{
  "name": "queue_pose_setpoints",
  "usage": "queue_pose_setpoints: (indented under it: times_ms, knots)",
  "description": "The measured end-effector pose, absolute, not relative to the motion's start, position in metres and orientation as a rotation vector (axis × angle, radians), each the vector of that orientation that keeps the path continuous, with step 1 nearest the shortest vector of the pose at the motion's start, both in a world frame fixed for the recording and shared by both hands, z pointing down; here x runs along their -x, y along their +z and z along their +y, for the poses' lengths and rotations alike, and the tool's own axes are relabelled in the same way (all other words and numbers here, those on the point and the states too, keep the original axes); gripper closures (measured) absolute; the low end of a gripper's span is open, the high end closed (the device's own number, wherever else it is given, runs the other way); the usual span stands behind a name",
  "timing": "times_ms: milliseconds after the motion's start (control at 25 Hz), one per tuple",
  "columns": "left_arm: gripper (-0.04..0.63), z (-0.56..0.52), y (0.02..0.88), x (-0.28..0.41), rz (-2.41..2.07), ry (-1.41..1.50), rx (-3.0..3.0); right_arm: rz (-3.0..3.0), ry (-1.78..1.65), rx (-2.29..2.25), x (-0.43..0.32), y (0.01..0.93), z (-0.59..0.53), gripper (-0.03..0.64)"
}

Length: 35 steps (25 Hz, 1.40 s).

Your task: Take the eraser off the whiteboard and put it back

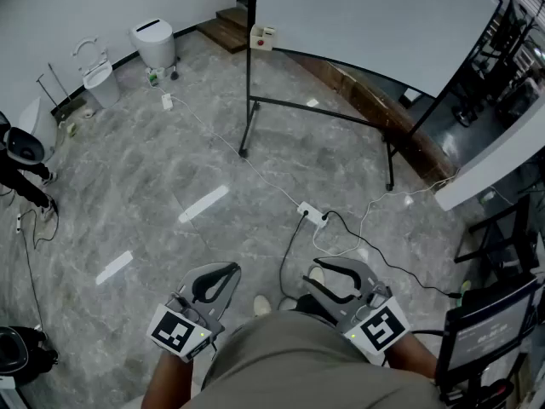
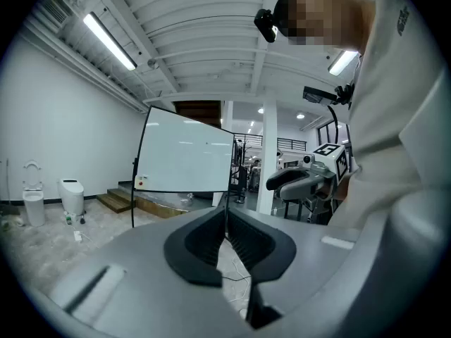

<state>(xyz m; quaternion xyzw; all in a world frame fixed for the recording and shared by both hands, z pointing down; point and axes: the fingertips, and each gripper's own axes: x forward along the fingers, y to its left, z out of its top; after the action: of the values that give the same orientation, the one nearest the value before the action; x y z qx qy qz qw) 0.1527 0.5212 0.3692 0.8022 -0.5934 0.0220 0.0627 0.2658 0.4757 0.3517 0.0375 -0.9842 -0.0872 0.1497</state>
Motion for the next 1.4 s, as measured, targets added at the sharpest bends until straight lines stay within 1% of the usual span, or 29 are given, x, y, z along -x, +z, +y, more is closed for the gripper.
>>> queue_pose_setpoints:
  times_ms: [440, 520, 600, 680, 800, 1040, 1240, 1400]
  knots:
    - [0.577, 0.535, 0.369, -0.13, -1.831, 0.031, -2.345, -2.806, -0.247, -0.048, -0.241, 0.355, 0.479, 0.488]
    - [0.578, 0.533, 0.373, -0.121, -1.845, 0.015, -2.338, -2.8, -0.218, -0.058, -0.234, 0.361, 0.477, 0.516]
    - [0.578, 0.53, 0.376, -0.112, -1.845, 0.007, -2.314, -2.782, -0.216, -0.064, -0.228, 0.365, 0.471, 0.574]
    - [0.578, 0.526, 0.375, -0.105, -1.855, -0.012, -2.281, -2.766, -0.236, -0.066, -0.224, 0.366, 0.463, 0.614]
    - [0.59, 0.514, 0.372, -0.093, -1.893, -0.018, -2.244, -2.752, -0.225, -0.072, -0.216, 0.368, 0.446, 0.614]
    - [0.591, 0.467, 0.387, -0.06, -1.916, 0.066, -2.208, -2.756, -0.21, -0.036, -0.18, 0.381, 0.392, 0.615]
    - [0.591, 0.404, 0.388, -0.011, -1.938, 0.144, -2.158, -2.812, -0.187, -0.03, -0.127, 0.386, 0.325, 0.615]
    - [0.591, 0.331, 0.379, 0.025, -1.904, 0.204, -2.208, -2.863, -0.14, -0.09, -0.097, 0.378, 0.253, 0.615]
